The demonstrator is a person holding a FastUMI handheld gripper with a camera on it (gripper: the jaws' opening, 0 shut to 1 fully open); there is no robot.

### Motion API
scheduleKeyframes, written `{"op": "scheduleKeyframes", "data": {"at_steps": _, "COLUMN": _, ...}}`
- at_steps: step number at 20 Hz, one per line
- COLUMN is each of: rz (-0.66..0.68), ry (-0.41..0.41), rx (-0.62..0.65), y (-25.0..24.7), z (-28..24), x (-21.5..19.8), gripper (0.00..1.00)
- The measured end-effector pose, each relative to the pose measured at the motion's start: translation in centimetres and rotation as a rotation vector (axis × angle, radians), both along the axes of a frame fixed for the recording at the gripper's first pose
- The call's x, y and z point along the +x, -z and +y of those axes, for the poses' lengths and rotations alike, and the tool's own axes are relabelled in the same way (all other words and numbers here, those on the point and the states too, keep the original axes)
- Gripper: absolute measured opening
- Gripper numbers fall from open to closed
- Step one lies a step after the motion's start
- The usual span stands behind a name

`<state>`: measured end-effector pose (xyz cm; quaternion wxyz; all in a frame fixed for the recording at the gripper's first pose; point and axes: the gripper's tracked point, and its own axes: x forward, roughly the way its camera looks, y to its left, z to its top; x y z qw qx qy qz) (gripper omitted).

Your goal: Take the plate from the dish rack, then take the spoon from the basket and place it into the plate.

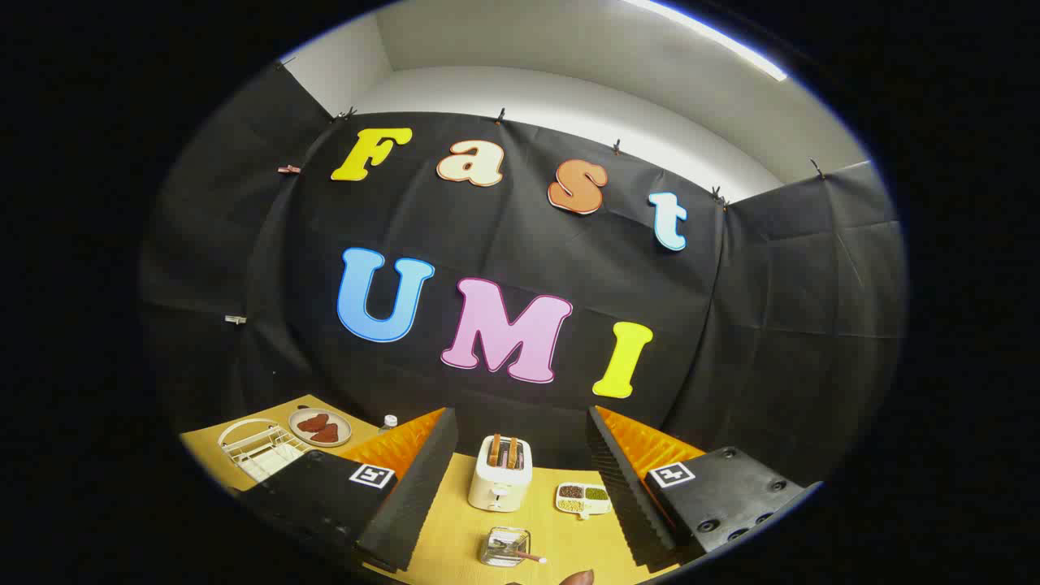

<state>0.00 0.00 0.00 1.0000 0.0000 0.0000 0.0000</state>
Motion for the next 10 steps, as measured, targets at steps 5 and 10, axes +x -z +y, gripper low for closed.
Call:
{"op": "scheduleKeyframes", "data": {"at_steps": 5, "rz": 0.006, "ry": 0.004, "rx": 0.000, "y": 0.00, "z": 0.60, "x": 0.49, "gripper": 0.97}}
{"op": "scheduleKeyframes", "data": {"at_steps": 10, "rz": 0.009, "ry": 0.016, "rx": 0.016, "y": 0.01, "z": 0.75, "x": 0.50, "gripper": 0.97}}
